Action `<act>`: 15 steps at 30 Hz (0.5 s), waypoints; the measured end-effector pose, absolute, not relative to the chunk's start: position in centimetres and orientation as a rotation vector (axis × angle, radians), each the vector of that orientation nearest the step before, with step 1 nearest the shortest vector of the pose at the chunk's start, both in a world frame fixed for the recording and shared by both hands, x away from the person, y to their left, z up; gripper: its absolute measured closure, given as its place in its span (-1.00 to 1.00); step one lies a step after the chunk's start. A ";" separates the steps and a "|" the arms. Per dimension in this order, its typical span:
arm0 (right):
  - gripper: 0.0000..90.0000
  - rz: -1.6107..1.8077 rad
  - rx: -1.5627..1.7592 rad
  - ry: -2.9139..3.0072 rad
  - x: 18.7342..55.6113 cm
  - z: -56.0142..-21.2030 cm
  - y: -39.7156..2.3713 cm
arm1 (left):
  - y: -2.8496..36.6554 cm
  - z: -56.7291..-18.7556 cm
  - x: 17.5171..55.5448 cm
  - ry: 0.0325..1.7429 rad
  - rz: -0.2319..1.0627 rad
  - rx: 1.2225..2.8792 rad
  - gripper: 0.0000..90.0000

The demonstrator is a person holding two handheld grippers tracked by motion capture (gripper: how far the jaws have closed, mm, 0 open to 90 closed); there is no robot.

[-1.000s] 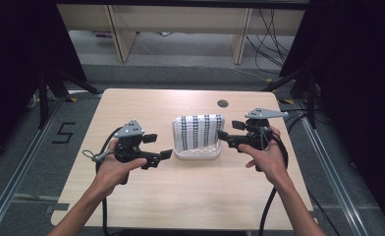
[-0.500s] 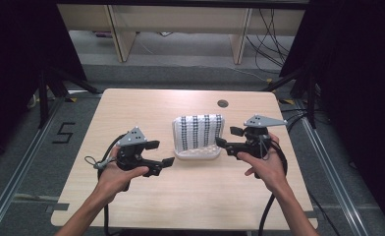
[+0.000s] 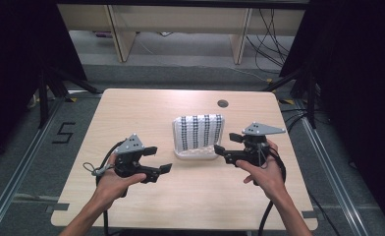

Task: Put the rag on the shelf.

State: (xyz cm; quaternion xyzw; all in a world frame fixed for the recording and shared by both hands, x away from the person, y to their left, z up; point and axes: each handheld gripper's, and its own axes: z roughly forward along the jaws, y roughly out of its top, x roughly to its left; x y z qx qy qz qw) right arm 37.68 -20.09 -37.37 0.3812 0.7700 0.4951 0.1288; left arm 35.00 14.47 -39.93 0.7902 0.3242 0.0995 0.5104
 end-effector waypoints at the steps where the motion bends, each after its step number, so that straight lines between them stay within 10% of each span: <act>1: -0.46 1.436 1.099 2.229 37.6 -37.5 -20.1 | 14.4 -40.1 35.0 0.777 0.229 1.888 -0.58; 15: -0.50 1.445 1.123 2.231 36.5 -38.4 -20.0 | 14.5 -41.2 33.9 0.774 0.216 1.902 -0.58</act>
